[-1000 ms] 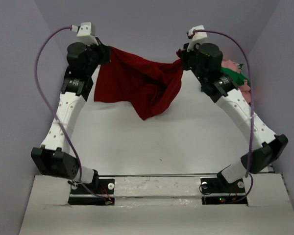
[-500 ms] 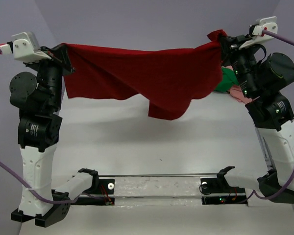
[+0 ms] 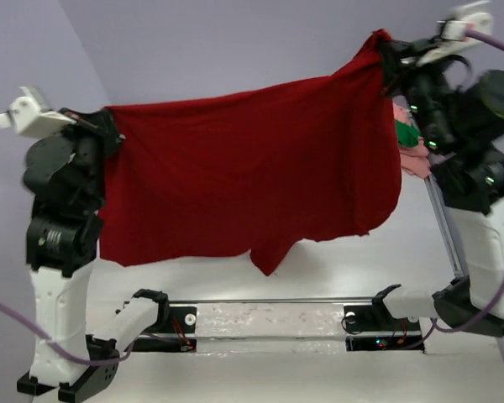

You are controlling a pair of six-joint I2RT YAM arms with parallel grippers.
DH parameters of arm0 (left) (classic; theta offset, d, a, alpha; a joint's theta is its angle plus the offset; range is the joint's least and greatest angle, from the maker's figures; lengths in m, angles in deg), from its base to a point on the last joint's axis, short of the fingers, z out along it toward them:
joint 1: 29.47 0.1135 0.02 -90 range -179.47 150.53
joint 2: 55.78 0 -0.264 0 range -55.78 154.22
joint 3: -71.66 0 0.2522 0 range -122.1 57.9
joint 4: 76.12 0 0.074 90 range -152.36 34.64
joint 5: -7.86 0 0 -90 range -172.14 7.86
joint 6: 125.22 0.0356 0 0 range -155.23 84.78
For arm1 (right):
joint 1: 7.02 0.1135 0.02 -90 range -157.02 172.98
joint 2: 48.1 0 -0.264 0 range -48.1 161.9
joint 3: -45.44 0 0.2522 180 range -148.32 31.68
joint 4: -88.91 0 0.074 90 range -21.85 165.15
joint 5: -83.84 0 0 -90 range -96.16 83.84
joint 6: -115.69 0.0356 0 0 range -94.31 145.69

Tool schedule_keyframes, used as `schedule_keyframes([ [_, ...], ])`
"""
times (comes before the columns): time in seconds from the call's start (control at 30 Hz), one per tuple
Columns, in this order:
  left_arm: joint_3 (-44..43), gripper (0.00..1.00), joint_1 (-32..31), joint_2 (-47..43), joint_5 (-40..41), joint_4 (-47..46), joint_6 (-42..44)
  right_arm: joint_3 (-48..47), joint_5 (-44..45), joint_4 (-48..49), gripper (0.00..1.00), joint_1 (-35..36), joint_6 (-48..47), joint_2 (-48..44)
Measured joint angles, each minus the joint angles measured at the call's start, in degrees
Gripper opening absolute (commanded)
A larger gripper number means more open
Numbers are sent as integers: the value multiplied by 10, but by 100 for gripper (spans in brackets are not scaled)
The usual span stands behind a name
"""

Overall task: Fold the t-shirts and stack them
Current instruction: Flatten out the tshirt

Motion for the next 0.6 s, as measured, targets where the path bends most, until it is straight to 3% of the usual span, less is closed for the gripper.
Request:
schedule_keyframes([
  [0.13, 150, 0, 11, 51, 3, -23, -42, 67, 2, 31, 0, -1, 0, 93],
  [0.2, 230, 0, 30, 99, -20, -54, -48, 107, 0, 39, 0, -7, -1, 182],
  [0.33, 274, 0, 82, 204, -80, -88, -39, 96, -20, 12, 0, -24, -2, 374],
  [0.47, 138, 0, 113, 312, -134, -106, 2, -38, -41, -42, 0, -51, -7, 507],
  [0.53, -21, 0, 116, 384, -163, -149, 34, -139, -47, -32, 0, -67, -15, 540],
  [0.6, -123, 0, 115, 424, -183, -168, 51, -209, -48, -3, 0, -77, -29, 536],
])
